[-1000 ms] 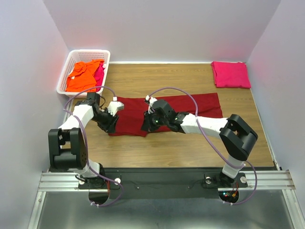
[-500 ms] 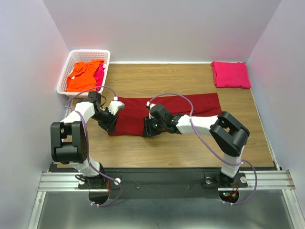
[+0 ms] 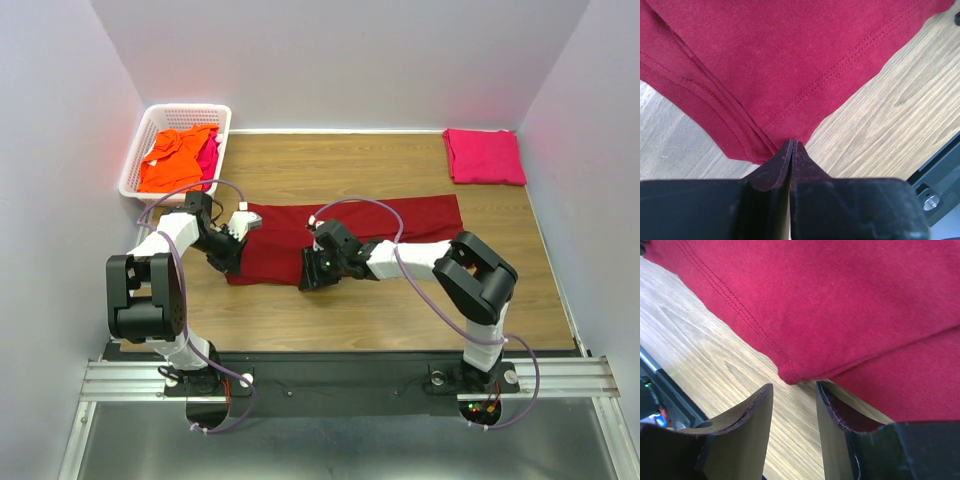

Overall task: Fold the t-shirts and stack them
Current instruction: Fold the tshirt

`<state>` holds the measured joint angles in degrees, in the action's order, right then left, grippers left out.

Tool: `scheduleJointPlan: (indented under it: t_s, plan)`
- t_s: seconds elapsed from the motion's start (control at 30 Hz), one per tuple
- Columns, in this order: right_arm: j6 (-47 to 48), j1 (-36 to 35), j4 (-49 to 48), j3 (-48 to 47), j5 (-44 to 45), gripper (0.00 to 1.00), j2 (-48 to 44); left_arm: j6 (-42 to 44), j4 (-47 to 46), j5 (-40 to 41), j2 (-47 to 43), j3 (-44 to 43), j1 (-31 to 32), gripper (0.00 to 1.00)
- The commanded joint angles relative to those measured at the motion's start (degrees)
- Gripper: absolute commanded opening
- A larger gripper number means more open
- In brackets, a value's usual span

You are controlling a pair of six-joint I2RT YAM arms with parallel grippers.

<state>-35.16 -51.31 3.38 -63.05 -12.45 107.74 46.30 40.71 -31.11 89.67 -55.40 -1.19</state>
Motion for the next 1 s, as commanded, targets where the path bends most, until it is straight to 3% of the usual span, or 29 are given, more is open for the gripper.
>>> scheduleJointPlan:
  t_s: [0.0, 0.1, 0.3, 0.4, 0.57, 0.8, 0.83, 0.97]
  plan:
    - [-1.05, 0.42, 0.40, -1.29, 0.06, 0.45, 2.64, 1.33, 2.18, -2.11, -0.11, -2.17, 0.14, 0.08]
    - [-1.05, 0.51, 0.40, -1.64, -0.03, 0.41, 3.00, 1.77, 2.71, -2.20, -0.20, -2.26, 0.14, 0.05]
    - [-0.09, 0.77, 0.40, -2.52, -0.91, 0.10, 1.60, 2.21, 4.11, -2.11, -0.81, -3.40, 0.14, 0.00]
    - [0.53, 0.86, 0.49, -2.43, -0.65, 0.01, -1.30, 2.30, 5.52, -2.20, -1.25, -4.98, 0.14, 0.00]
    - [1.58, 0.95, 0.49, -2.34, 1.81, 0.01, -5.96, 2.30, 8.41, -2.81, -0.90, -7.97, 0.14, 0.00]
    - [3.43, 4.37, 0.49, -4.80, -0.82, 0.01, -5.44, 3.60, 10.52, -3.77, 0.59, -12.27, 0.14, 0.00]
    - [3.43, 4.81, 0.32, -5.33, -1.35, 0.01, -4.83, 4.05, 11.05, -4.13, 0.60, -12.54, 0.14, 0.11]
    - [3.43, 6.57, 0.40, -8.67, -3.28, 0.00, -3.60, 5.90, 10.71, -5.27, -0.89, -11.23, 0.14, 0.35]
